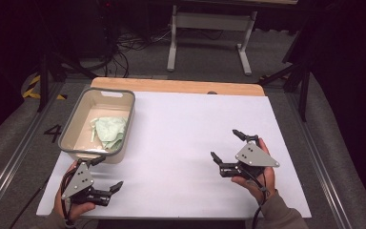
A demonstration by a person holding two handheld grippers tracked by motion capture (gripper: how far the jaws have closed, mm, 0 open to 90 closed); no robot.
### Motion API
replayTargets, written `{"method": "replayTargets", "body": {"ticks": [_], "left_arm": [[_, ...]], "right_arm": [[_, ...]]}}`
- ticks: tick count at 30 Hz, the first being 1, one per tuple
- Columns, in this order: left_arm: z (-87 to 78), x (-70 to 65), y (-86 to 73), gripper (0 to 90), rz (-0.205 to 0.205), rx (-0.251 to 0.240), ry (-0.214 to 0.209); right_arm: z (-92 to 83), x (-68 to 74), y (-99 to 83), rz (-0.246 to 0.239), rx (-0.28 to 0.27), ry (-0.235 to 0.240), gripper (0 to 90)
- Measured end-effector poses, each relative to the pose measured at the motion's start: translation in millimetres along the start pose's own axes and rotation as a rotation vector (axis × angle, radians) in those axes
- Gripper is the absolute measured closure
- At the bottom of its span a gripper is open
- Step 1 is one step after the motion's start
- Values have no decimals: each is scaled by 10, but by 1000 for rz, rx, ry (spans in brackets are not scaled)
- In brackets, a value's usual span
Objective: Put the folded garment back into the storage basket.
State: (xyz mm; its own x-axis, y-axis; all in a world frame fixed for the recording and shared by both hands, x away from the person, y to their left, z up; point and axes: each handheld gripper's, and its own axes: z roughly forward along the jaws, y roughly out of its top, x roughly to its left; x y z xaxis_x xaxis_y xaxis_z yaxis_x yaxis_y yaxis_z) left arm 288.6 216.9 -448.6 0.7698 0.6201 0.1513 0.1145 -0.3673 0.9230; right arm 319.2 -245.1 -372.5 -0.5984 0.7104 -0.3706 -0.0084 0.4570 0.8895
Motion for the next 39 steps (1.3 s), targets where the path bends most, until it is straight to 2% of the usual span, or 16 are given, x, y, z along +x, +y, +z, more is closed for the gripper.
{"method": "replayTargets", "body": {"ticks": [6, 14, 18, 29, 39], "left_arm": [[12, 0, -1, 41, 7, 5, -4], [18, -9, -2, 40, 4, 8, -7], [28, -14, -3, 40, 11, 13, -7], [50, -26, -3, 39, 13, 19, -15], [61, -26, -3, 39, 11, 23, -17]], "right_arm": [[-31, 18, -75, -11, 3, -1, 72], [-70, 16, -183, -3, 16, -7, 68], [-111, -13, -241, 24, 3, 1, 61], [-109, -25, -483, 15, 58, -17, 58], [-211, -79, -693, 68, 62, -26, 55]]}}
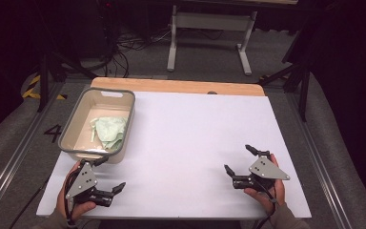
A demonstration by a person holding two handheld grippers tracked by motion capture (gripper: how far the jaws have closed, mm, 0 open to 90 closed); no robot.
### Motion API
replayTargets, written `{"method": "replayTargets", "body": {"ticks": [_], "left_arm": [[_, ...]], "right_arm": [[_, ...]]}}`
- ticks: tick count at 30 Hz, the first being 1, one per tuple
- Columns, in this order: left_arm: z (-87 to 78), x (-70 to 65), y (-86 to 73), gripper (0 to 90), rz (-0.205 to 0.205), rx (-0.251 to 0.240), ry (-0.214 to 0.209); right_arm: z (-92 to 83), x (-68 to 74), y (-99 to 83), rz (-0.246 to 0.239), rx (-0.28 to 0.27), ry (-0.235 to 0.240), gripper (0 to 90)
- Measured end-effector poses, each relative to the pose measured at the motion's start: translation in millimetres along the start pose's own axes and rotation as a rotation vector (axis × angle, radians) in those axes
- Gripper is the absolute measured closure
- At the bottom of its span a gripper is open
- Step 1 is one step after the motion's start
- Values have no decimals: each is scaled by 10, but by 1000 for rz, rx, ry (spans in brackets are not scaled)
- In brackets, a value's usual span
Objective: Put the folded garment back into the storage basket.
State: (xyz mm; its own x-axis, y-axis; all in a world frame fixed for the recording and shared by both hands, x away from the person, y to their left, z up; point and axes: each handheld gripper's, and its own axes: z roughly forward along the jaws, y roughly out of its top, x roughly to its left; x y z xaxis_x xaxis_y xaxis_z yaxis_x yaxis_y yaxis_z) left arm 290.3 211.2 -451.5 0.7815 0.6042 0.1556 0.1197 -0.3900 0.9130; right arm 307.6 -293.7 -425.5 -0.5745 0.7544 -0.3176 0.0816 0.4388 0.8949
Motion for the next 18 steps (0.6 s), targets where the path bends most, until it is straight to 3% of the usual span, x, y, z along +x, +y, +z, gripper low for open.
{"method": "replayTargets", "body": {"ticks": [10, 18], "left_arm": [[10, 9, -1, 39, 10, 9, 11], [21, -9, -4, 38, 9, 18, 6]], "right_arm": [[-102, -67, -213, 21, 22, -38, 54], [-97, -40, -281, 20, 42, -10, 54]]}}
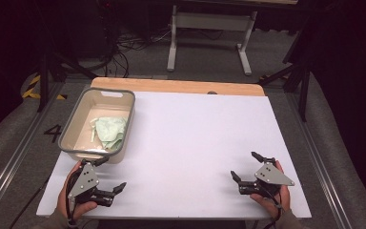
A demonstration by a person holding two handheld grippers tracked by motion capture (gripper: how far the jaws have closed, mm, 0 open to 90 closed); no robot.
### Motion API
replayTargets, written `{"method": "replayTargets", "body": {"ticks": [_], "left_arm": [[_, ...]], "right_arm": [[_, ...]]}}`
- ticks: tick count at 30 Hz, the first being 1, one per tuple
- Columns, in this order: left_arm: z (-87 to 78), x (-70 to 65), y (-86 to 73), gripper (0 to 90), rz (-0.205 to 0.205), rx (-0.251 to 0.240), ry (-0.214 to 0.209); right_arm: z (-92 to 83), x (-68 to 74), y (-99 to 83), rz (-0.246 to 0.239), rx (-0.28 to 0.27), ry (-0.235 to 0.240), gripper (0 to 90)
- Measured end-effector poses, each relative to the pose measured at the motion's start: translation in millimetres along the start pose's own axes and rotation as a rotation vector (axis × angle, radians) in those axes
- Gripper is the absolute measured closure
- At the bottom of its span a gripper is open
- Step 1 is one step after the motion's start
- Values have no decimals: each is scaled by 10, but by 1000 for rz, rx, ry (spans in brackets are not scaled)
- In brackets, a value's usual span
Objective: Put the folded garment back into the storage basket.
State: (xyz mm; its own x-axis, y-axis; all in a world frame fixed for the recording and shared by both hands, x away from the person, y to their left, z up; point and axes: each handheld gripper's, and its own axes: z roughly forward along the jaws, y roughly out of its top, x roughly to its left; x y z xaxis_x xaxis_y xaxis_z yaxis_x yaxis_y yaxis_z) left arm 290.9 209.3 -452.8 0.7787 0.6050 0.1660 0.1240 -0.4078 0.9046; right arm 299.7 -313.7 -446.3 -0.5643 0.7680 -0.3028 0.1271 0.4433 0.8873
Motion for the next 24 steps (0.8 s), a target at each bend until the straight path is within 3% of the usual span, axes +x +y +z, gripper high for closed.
{"method": "replayTargets", "body": {"ticks": [24], "left_arm": [[-8, 8, -8, 39, 2, -7, -7]], "right_arm": [[2, 54, 47, -21, -16, -15, 55]]}}
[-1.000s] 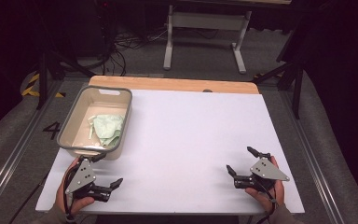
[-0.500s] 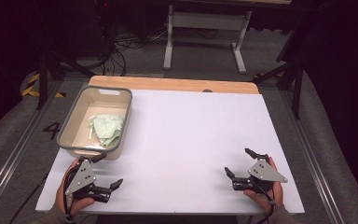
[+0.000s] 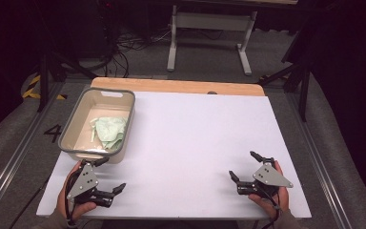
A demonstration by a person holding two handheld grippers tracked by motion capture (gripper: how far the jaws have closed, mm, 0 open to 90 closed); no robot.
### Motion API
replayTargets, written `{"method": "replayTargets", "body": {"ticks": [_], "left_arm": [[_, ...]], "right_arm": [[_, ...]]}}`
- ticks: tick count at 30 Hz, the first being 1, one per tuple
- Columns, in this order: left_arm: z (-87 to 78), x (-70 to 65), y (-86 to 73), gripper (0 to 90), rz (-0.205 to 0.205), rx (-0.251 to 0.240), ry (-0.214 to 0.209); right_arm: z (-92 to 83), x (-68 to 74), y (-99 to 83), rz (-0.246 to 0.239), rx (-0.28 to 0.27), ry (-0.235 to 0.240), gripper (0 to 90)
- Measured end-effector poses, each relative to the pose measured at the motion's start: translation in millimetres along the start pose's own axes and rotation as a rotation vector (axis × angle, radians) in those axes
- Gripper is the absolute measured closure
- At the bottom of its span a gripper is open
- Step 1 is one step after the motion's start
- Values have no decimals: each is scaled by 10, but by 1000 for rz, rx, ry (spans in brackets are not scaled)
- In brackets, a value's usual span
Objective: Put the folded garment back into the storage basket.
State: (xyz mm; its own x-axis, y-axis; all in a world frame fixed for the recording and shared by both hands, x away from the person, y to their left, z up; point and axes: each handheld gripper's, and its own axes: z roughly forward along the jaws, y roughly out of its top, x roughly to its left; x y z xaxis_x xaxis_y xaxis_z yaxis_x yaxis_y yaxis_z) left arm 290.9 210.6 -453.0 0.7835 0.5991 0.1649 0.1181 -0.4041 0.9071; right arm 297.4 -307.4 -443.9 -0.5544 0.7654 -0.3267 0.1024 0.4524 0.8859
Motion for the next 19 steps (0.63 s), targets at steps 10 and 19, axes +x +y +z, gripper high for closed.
{"method": "replayTargets", "body": {"ticks": [10, 19], "left_arm": [[20, 7, -1, 39, -1, 6, -2], [29, 17, 1, 39, 0, 11, 2]], "right_arm": [[0, -16, -11, 4, -3, -2, 54], [16, -14, -19, 10, 4, 3, 55]]}}
